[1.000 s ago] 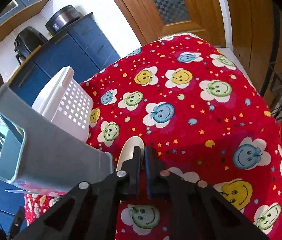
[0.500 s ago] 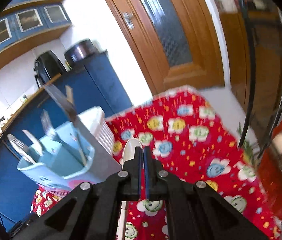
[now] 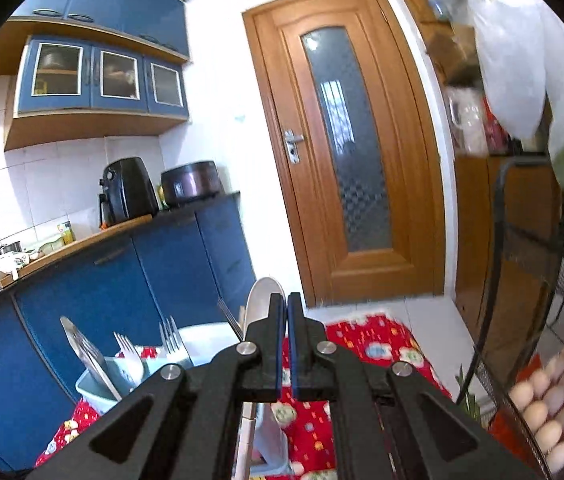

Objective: Organize utensils
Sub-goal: 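Move both open tools back to the wooden chopsticks on the tablecloth, then close the left tool on a wooden chopstick lying on the tablecloth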

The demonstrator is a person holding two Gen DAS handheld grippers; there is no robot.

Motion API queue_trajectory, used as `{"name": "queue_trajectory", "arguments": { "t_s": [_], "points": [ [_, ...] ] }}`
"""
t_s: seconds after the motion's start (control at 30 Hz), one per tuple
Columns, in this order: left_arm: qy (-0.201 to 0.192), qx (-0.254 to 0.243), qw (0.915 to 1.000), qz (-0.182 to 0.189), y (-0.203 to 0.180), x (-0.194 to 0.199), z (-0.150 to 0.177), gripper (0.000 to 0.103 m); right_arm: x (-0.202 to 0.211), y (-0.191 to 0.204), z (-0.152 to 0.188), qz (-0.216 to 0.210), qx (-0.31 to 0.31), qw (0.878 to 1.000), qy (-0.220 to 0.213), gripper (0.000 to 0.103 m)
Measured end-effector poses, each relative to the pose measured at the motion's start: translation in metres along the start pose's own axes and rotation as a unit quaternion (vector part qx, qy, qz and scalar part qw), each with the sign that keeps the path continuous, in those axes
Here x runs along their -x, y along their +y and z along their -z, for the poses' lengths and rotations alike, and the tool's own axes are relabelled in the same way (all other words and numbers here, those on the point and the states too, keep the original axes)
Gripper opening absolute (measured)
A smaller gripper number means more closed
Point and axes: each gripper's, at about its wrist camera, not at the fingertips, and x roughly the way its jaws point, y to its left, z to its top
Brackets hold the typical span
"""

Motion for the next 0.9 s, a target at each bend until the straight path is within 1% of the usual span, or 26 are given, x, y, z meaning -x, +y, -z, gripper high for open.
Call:
{"name": "queue_trajectory", "arguments": {
  "t_s": [0.1,0.33,0.43,0.53,0.73,0.9],
  "points": [
    [0.001,-0.001,1.0000,0.001,0.000,0.000,0.000,0.035,-0.008,0.008,-0.006,-0.001,0.006,1.000,-0.016,0.003],
    [0.005,-0.002,1.0000,-0.001,0.002,-0.005,0.000,0.035,-0.025,0.029,-0.014,0.013,0.031,0.997,-0.066,0.003],
    [0.009,0.001,1.0000,0.000,0.004,-0.007,0.001,0.035,-0.032,0.037,-0.014,0.027,0.047,0.994,-0.092,0.003],
    [0.015,0.002,0.9999,0.000,0.006,-0.009,0.003,0.035,-0.040,0.046,-0.012,0.042,0.067,0.991,-0.107,0.003],
    [0.036,-0.005,0.9993,0.004,0.004,-0.011,0.009,0.035,-0.053,0.053,0.004,0.050,0.096,0.989,-0.099,0.004],
    [0.065,-0.033,0.9973,0.008,-0.002,-0.009,0.018,0.035,-0.052,0.052,0.009,0.041,0.091,0.991,-0.092,0.004]
  ]
}}
